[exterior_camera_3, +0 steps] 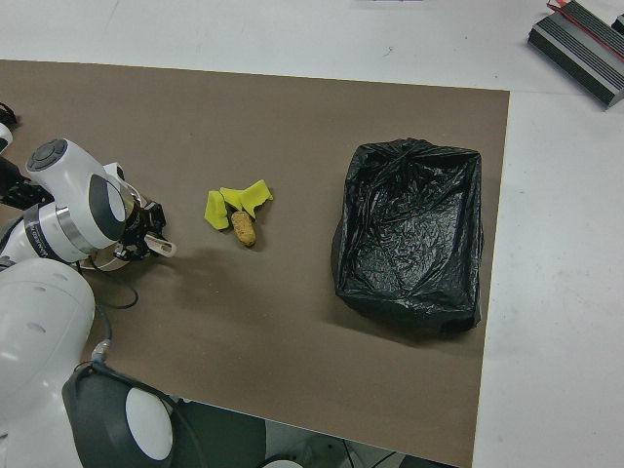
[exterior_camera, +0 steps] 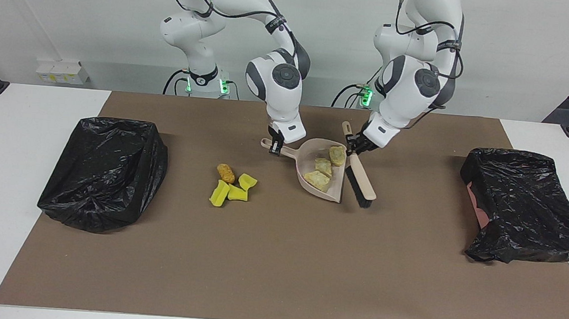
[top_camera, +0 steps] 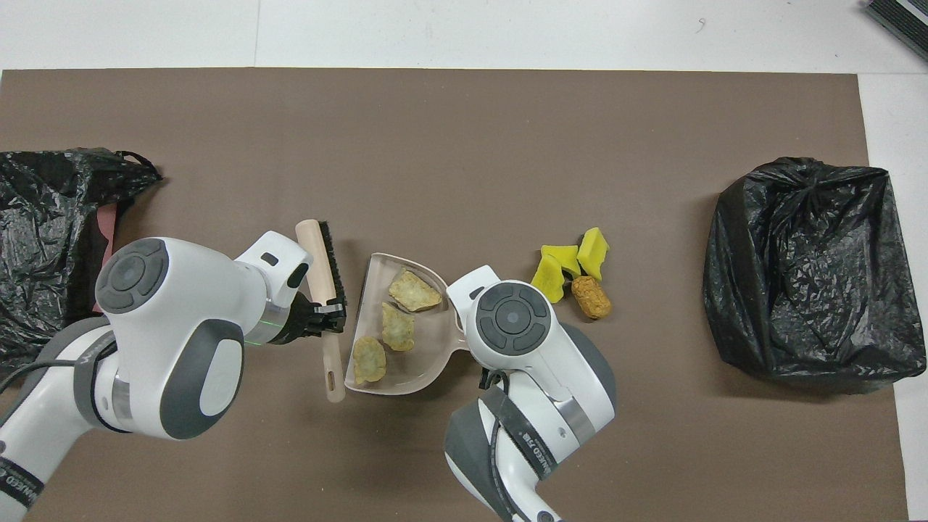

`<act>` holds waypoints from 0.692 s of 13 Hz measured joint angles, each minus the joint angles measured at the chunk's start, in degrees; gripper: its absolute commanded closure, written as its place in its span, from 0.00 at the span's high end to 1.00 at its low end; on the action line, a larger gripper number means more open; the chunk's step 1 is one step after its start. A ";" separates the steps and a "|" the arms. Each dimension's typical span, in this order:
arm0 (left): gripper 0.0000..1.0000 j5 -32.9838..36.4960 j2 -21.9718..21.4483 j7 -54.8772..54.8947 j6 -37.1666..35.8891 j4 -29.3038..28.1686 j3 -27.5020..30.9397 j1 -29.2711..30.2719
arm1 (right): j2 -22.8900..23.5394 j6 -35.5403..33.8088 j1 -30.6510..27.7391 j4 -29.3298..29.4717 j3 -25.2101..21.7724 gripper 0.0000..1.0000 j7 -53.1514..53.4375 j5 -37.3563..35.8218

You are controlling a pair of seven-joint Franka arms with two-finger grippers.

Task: Sweep and dump trash in bin
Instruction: 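Carry the dustpan to the black bag with the right gripper while the left gripper withdraws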

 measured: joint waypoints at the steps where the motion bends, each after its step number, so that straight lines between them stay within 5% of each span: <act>1: 0.00 2.15 -0.14 0.00 -0.68 0.00 0.07 0.55 | -0.49 -0.57 -0.60 0.12 -0.04 0.00 0.00 -0.02; 6: 0.00 5.39 -1.28 -0.96 -2.77 -1.06 -0.55 0.63 | -7.44 -6.04 -8.44 1.74 -0.37 0.00 -1.14 -0.46; 9: 0.00 5.41 -1.60 -5.55 -2.71 -2.73 -1.26 -4.27 | -10.70 -10.67 -15.11 4.29 -0.52 0.00 -5.38 -0.48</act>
